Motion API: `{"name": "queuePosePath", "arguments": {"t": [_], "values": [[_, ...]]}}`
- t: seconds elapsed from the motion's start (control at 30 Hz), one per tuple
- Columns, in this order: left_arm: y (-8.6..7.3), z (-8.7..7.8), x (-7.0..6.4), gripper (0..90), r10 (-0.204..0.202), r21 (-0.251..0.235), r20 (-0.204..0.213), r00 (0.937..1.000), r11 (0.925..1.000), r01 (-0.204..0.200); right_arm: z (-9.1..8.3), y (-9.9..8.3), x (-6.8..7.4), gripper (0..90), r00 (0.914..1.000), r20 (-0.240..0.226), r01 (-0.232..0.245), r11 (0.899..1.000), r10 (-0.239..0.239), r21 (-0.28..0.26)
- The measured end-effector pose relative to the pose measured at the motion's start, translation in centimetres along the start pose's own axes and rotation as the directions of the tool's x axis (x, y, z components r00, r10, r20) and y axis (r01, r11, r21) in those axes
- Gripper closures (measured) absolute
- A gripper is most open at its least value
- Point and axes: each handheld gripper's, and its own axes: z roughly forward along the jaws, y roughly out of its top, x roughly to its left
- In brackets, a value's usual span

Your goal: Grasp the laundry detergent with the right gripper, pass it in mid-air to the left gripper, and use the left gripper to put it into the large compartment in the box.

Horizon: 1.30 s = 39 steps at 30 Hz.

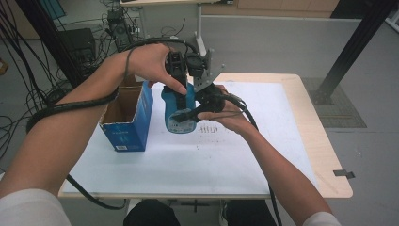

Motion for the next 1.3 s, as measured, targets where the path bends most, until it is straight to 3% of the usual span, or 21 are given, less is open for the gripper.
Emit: {"name": "queuePosePath", "arguments": {"t": [0.27, 0.43, 1.3], "values": [[-0.01, 0.05, -0.05, 37.0, 0.001, 0.000, -0.001, 1.0000, 1.0000, -0.001, 0.03, -0.05, 0.14, 43.3, 0.9998, -0.010, -0.015, 1.000, 0.015, -0.005], [0.00, 0.00, -0.12, 37.1, -0.001, 0.001, -0.002, 1.0000, 1.0000, 0.001, 0.02, -0.06, 0.05, 43.2, 1.0000, -0.002, 0.002, 1.000, -0.002, -0.003], [0.01, 0.07, -0.16, 37.3, 0.001, 0.010, -0.002, 1.0000, 1.0000, -0.001, 0.16, -0.13, 0.05, 42.4, 0.9999, -0.010, -0.002, 1.000, 0.002, -0.010]]}}
